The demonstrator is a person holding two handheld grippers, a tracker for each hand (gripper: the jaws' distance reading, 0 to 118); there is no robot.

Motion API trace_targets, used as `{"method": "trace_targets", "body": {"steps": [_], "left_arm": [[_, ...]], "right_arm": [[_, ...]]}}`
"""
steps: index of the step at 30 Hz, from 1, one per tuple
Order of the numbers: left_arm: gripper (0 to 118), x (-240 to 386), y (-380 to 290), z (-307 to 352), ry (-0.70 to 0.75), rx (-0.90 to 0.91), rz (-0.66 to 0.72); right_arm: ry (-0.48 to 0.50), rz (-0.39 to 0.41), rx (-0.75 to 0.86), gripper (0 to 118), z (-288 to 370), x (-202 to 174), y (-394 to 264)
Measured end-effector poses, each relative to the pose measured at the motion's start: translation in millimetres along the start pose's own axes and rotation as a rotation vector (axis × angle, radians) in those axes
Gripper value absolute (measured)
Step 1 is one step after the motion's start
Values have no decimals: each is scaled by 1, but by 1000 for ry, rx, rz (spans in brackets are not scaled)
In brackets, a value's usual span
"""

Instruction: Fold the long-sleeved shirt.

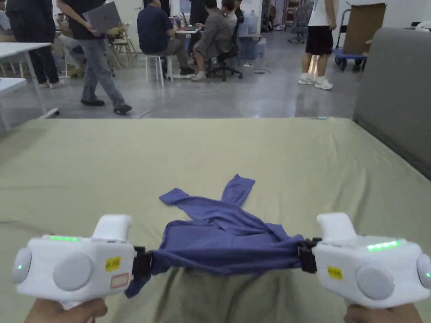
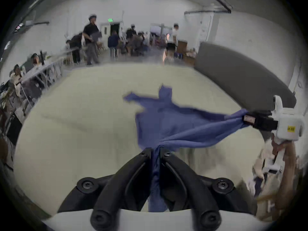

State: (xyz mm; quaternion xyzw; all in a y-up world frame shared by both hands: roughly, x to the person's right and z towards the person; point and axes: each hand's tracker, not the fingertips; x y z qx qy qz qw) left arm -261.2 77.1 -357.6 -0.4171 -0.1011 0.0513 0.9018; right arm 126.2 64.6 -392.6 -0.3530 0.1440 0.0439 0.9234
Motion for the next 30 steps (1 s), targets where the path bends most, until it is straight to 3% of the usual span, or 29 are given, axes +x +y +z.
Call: {"method": "trace_targets", "body": {"steps": [7,9,14,15,16,17,18,19,20,22,23,24,25,26,29,30], "left_arm": [[6,-5,-130,-16,-52,-335,12],[6,-6,-138,-25,-44,-326,19],[6,-6,-128,-26,-41,-278,43],[16,-2,-125,-19,-43,-271,46],[43,-1,-122,-14,-42,-254,38],[86,0,-119,-8,-48,-232,21],[118,2,-118,-2,-48,-215,5],[114,3,-118,8,-22,-107,-38],[113,5,-116,9,-38,-128,-30],[112,7,-115,12,-21,-137,-33],[100,8,-107,27,2,-126,-27],[46,8,-107,32,6,-84,-29],[0,9,-107,34,-8,-60,-40],[0,9,-108,33,-2,-68,-33],[0,6,-103,29,-32,-74,-14],[0,6,-103,29,-31,-72,-8]], "right_arm": [[82,13,-346,0,5,-22,-135],[38,39,-360,0,-8,-26,-143],[43,8,-352,0,-13,-20,-136],[43,4,-336,9,-6,-20,-131],[42,1,-303,27,2,-19,-126],[45,-16,-268,57,10,-17,-120],[23,-20,-234,98,22,-15,-118],[3,-22,-198,113,30,-13,-113],[-8,-29,-152,113,39,-12,-110],[-43,-52,-138,111,46,-6,-108],[-58,-66,-138,100,47,-6,-107],[-59,-70,-136,51,47,-6,-107],[-59,-69,-142,1,44,-6,-107],[-90,-69,-154,0,38,-6,-109],[-49,-63,-178,0,24,-14,-115],[-48,-65,-181,13,25,-15,-114]]}}
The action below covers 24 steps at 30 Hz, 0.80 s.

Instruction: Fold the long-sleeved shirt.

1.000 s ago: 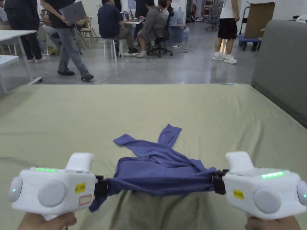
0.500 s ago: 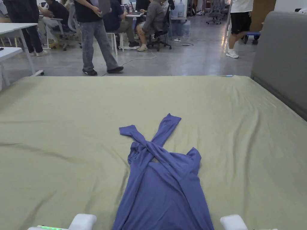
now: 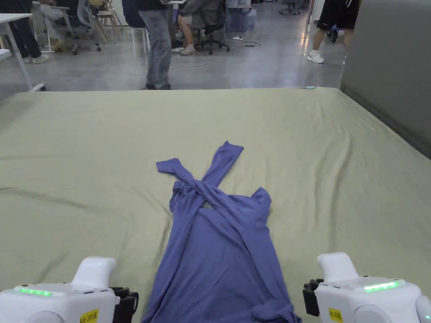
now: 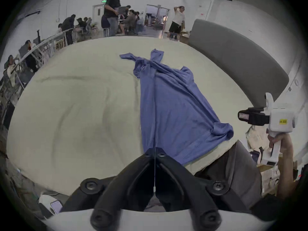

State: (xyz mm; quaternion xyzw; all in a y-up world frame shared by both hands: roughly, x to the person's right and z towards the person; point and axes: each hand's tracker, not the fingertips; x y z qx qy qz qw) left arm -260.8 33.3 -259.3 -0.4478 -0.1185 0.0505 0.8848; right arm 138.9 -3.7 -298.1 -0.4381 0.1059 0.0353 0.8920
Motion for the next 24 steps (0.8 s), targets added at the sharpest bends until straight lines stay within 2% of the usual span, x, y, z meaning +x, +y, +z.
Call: {"method": "trace_targets", "body": {"steps": [2,3,8,11,12,13,14,15,16,20,21,23,24], "left_arm": [[0,6,-1,-5,-12,-6,-7],[0,8,0,-6,-5,-12,-16],[0,10,6,-15,-54,-53,11],[0,9,14,-22,-29,-43,-20],[0,11,18,-24,-28,-46,-27],[0,15,21,-27,-27,-47,-31],[0,17,27,-29,-18,-40,-44],[0,21,34,-32,-27,-41,-55],[0,25,45,-36,-37,-41,-69],[1,55,102,-60,-82,-11,-132],[26,65,123,-71,-88,0,-151],[94,89,166,-105,-107,-15,-203],[112,102,187,-126,-89,-17,-220]], "right_arm": [[5,8,-6,67,-12,-8,-5],[21,16,-26,82,-20,-12,-8],[41,54,-99,81,-34,-23,-11],[-6,90,-137,81,-51,-26,-17],[-10,87,-142,79,-51,-24,-15],[-13,86,-144,70,-53,-22,-16],[-2,76,-147,56,-55,-19,-17],[28,54,-148,26,-54,-17,-17],[49,39,-132,8,-51,-16,-17],[35,73,-113,8,-44,-18,-18],[44,68,-108,8,-43,-16,-17],[69,58,-103,8,-43,-11,-16],[72,47,-107,8,-42,-12,-13]]}}
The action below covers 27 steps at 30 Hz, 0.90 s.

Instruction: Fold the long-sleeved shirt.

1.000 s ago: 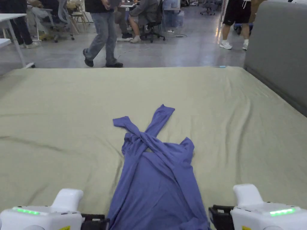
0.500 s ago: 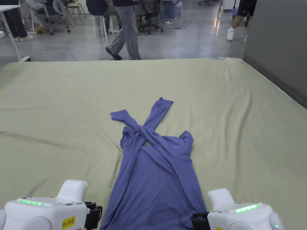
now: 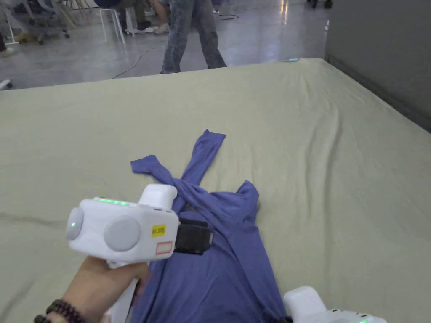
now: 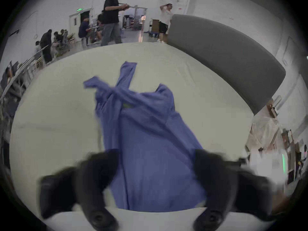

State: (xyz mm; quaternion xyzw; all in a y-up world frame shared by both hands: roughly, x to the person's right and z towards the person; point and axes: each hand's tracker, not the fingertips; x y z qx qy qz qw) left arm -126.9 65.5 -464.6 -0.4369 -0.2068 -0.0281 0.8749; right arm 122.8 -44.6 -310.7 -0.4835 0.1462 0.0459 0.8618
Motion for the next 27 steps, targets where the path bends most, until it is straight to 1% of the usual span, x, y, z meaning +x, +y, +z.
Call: {"method": "trace_targets", "body": {"steps": [2,5,7,10,12,14,15,16,17,18,19,20,23,24,26,27], "left_arm": [[112,11,44,-44,-34,0,-37],[112,24,99,-118,16,-71,-59],[110,30,123,-162,11,-91,-71],[110,35,138,-215,21,-145,-51],[109,39,139,-246,24,-238,-79],[109,41,133,-263,121,-275,-103],[107,42,130,-269,155,-285,-116],[96,41,127,-273,193,-317,-111],[71,36,126,-270,187,-338,-86],[52,36,127,-263,77,-285,4],[23,36,131,-258,26,-309,61],[7,36,137,-247,48,-278,71],[7,31,154,-216,65,-218,-11],[7,24,163,-199,84,-175,-4],[7,4,180,-155,58,-106,65],[7,-9,189,-131,59,-68,110]], "right_arm": [[29,-22,3,8,-1,6,2],[37,-34,1,8,-4,12,7],[38,-52,-7,8,-6,17,8],[33,-81,-24,8,-6,18,12],[27,-80,-22,8,-5,14,12],[31,-81,-20,8,-2,14,12],[30,-78,-22,8,-2,14,11],[29,-73,-24,8,-2,12,11],[27,-71,-24,8,-1,12,10],[27,-73,-25,8,-1,13,9],[28,-78,-24,8,1,14,8],[30,-83,-23,8,2,13,9],[37,-88,0,8,15,17,13],[24,-87,29,8,24,17,20],[9,-60,125,8,52,23,36],[13,-70,176,8,70,28,48]]}}
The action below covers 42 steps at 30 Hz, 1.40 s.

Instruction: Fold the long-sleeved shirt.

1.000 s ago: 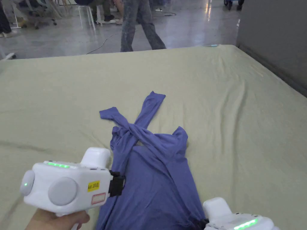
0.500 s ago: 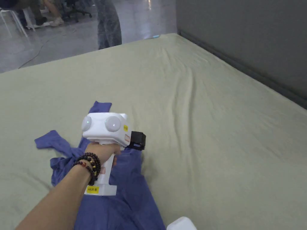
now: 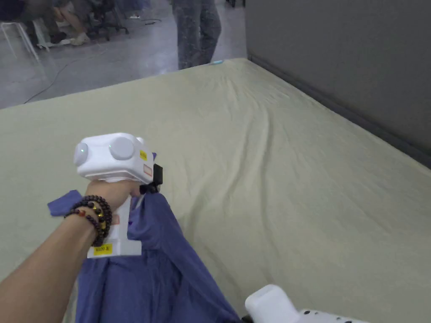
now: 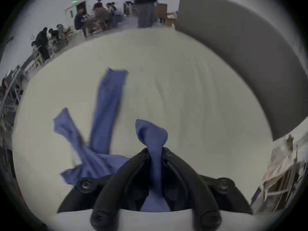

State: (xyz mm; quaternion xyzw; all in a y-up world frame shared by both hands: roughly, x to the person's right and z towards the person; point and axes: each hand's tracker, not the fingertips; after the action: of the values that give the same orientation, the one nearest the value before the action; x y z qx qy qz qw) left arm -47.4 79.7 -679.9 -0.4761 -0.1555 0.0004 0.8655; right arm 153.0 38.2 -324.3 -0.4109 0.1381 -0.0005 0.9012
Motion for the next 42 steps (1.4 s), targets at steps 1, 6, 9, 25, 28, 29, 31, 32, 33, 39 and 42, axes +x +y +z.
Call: {"method": "trace_targets", "body": {"steps": [1,6,9,25,28,29,31,32,33,39,42], "left_arm": [[7,-16,12,27,0,47,27],[7,-83,62,168,26,290,108],[7,-114,85,253,60,420,177],[7,-144,140,435,231,713,215],[7,-140,143,438,255,756,180],[7,-140,143,440,250,764,183],[7,-137,142,443,233,781,206],[7,-137,142,441,226,778,214],[7,-138,141,438,219,766,210],[7,-145,106,383,223,695,212],[7,-153,73,332,209,615,238]], "right_arm": [[15,-15,55,8,14,4,18],[-17,22,291,8,60,24,127],[-38,79,385,7,79,37,218],[-168,21,566,7,129,35,542],[-160,-23,577,7,127,38,552],[-161,-41,580,7,125,40,553],[-162,-57,574,7,119,43,551],[-160,-61,567,7,115,45,548],[-162,-62,558,7,107,49,543],[-124,-98,469,7,44,71,491],[-99,-122,392,7,3,81,451]]}}
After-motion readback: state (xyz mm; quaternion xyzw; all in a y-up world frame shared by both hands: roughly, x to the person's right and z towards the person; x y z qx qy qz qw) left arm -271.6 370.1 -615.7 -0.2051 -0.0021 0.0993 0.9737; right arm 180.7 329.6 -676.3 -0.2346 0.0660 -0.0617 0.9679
